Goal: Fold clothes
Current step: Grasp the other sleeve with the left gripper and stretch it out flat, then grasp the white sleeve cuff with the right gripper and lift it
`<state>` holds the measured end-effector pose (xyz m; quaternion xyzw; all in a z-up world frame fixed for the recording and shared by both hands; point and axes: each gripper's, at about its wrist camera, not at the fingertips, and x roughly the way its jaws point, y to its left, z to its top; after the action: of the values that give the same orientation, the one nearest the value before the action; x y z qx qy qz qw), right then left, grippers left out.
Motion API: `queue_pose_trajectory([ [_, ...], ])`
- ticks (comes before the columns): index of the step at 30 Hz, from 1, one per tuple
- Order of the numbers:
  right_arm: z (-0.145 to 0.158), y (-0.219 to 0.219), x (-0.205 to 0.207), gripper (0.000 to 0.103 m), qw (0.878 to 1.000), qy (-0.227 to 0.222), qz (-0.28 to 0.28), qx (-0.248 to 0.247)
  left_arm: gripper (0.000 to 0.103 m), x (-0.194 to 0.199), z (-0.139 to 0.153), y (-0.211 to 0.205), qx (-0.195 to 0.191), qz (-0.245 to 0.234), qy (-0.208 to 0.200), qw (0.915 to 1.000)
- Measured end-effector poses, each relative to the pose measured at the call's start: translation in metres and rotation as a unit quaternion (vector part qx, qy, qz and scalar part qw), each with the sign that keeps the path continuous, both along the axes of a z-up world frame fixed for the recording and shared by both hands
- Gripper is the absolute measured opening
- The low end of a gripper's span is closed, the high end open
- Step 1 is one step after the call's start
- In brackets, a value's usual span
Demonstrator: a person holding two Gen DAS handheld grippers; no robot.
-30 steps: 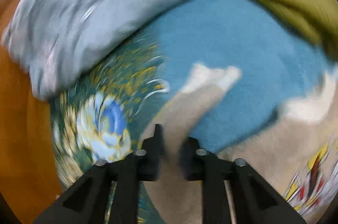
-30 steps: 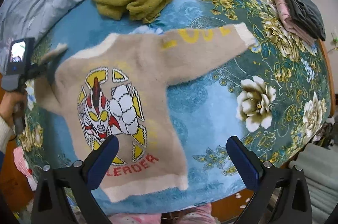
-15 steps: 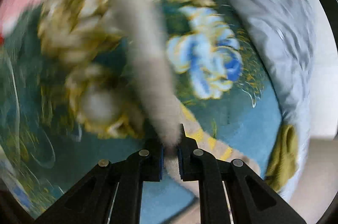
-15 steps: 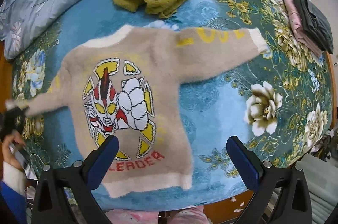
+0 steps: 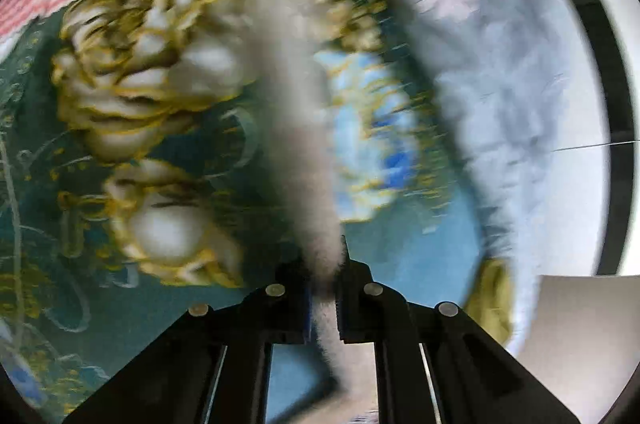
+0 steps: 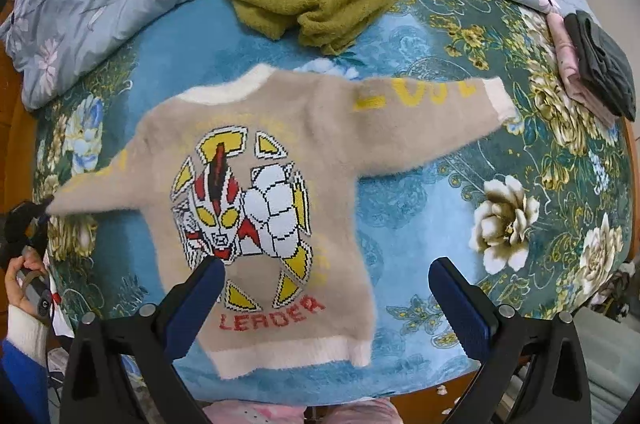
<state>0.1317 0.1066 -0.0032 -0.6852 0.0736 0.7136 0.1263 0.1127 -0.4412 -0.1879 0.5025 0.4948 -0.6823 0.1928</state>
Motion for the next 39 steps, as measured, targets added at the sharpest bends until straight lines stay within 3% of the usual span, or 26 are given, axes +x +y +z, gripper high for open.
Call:
queue_pose_trajectory([
  [2,0.002,0.005,0.004,0.103,1.0,0.006,-0.005,-0.001,0.009,0.004,-0.015,-0.002,0.004,0.003,-0.044,0.999],
  [5,0.006,0.013,0.01,0.103,1.0,0.014,-0.012,-0.002,0.011,0.009,-0.016,-0.003,0.015,0.009,-0.065,0.9977],
  [7,0.009,0.019,0.013,0.103,1.0,0.021,-0.018,-0.004,0.015,0.012,-0.009,-0.003,0.022,0.011,-0.065,0.9976],
  [9,0.014,0.031,0.017,0.103,0.999,0.035,-0.037,-0.013,0.032,0.021,0.006,0.002,0.016,0.018,-0.062,0.9978],
  [11,0.018,0.044,0.023,0.103,0.996,0.051,-0.063,-0.03,0.04,0.029,0.022,0.01,0.007,0.026,-0.055,0.9981],
  [16,0.025,0.085,0.037,0.103,0.983,0.091,-0.139,-0.083,0.043,0.052,0.062,0.045,-0.015,-0.013,-0.029,0.9994],
  [20,0.025,0.143,0.052,0.103,0.957,0.131,-0.223,-0.129,0.043,0.064,0.095,0.082,-0.035,-0.053,-0.007,0.998],
  [26,0.015,0.243,0.071,0.099,0.9,0.185,-0.333,-0.212,0.043,0.063,0.159,0.147,-0.077,-0.106,0.033,0.9908],
  [29,0.001,0.288,0.075,0.095,0.882,0.193,-0.359,-0.237,0.043,0.067,0.188,0.173,-0.096,-0.109,0.051,0.9881],
  [34,-0.035,0.348,0.078,0.09,0.862,0.185,-0.389,-0.268,0.044,0.082,0.227,0.21,-0.119,-0.09,0.067,0.9865],
  [39,-0.071,0.383,0.059,0.076,0.861,0.169,-0.387,-0.285,0.044,0.097,0.244,0.225,-0.15,-0.074,0.044,0.9848],
])
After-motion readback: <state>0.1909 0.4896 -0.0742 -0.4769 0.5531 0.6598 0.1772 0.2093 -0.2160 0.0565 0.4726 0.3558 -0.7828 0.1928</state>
